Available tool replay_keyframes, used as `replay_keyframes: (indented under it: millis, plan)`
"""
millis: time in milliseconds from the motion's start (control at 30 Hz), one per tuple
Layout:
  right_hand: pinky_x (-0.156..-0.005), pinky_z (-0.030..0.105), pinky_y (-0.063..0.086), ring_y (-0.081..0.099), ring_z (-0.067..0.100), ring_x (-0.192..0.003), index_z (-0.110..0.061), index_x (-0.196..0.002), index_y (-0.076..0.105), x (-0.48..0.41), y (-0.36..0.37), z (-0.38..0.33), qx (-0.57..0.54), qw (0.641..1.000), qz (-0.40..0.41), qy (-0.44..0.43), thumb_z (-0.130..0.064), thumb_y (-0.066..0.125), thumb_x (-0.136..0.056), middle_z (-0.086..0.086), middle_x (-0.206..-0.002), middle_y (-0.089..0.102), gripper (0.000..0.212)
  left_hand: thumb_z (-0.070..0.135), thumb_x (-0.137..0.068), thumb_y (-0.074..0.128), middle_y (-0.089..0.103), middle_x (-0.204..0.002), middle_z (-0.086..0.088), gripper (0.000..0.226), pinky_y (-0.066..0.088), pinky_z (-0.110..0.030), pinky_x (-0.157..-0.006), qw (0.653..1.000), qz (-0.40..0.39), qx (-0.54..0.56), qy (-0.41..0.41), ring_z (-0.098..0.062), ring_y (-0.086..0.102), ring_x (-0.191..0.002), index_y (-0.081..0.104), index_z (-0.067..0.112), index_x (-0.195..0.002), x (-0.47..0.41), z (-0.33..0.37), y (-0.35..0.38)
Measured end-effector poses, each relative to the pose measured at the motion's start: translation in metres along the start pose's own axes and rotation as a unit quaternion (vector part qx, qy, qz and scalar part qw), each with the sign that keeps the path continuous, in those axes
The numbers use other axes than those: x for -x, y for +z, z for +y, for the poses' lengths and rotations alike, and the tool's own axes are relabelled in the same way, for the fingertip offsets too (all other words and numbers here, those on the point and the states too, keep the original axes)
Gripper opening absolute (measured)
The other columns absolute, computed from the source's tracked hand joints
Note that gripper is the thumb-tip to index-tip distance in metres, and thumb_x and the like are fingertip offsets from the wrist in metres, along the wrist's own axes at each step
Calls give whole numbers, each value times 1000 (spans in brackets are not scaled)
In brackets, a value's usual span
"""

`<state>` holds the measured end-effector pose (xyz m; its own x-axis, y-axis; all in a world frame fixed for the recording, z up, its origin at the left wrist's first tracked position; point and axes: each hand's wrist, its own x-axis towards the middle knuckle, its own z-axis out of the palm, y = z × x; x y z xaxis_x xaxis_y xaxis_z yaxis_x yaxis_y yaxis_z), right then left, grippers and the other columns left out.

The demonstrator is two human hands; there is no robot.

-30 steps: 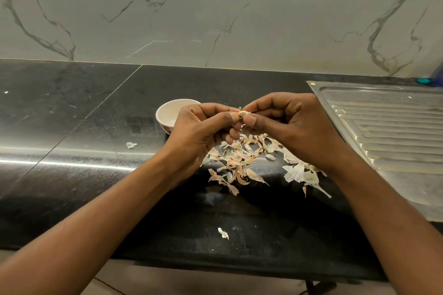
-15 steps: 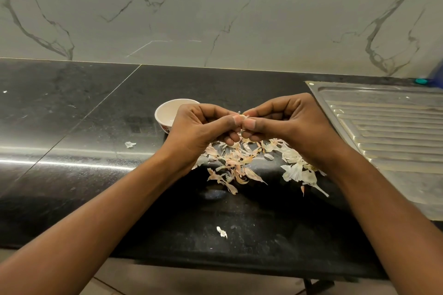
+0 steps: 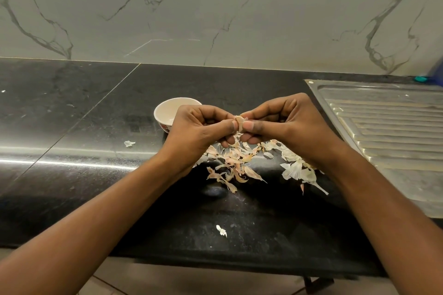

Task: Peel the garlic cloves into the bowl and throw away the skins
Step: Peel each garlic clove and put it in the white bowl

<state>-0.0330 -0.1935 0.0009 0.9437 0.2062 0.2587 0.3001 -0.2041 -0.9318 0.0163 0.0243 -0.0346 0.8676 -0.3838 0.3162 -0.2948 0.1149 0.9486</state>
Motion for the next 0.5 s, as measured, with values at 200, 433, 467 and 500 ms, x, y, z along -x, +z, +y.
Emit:
replay_keyframes:
  millis: [200, 433, 467, 500]
  plan:
    - [-76, 29, 67, 81, 30, -84, -1, -111, 78, 1, 0, -3, -2, 1000, 17, -13, -4, 77, -91, 15, -92, 82, 21, 11, -87, 76, 75, -81, -22, 18, 58, -25, -62, 999, -11, 47, 4, -22, 69, -67, 78, -4, -97, 0, 5, 1]
    - [-74, 30, 67, 82, 28, -81, -2, -108, 80, 2, 0, -4, 29, 999, 38, -16, -9, 81, -91, 12, -88, 82, 19, 6, -92, 74, 77, -85, -24, 15, 62, -28, -69, 999, -34, 12, 17, -28, 73, -74, 78, -6, -101, -1, 4, -2]
    - [-74, 31, 67, 82, 28, -81, -2, -107, 80, 2, 0, -4, 39, 998, 38, -18, -10, 82, -90, 12, -88, 82, 19, 5, -93, 75, 77, -84, -23, 13, 62, -29, -68, 999, -34, 0, 19, -29, 73, -73, 78, -6, -100, -1, 4, -2]
    - [-74, 33, 68, 82, 28, -80, -1, -107, 81, 2, 0, -3, 48, 998, 37, -19, -10, 82, -90, 12, -87, 82, 19, 5, -93, 75, 77, -82, -22, 12, 62, -30, -68, 999, -34, -11, 21, -29, 72, -71, 78, -5, -98, -1, 3, -3]
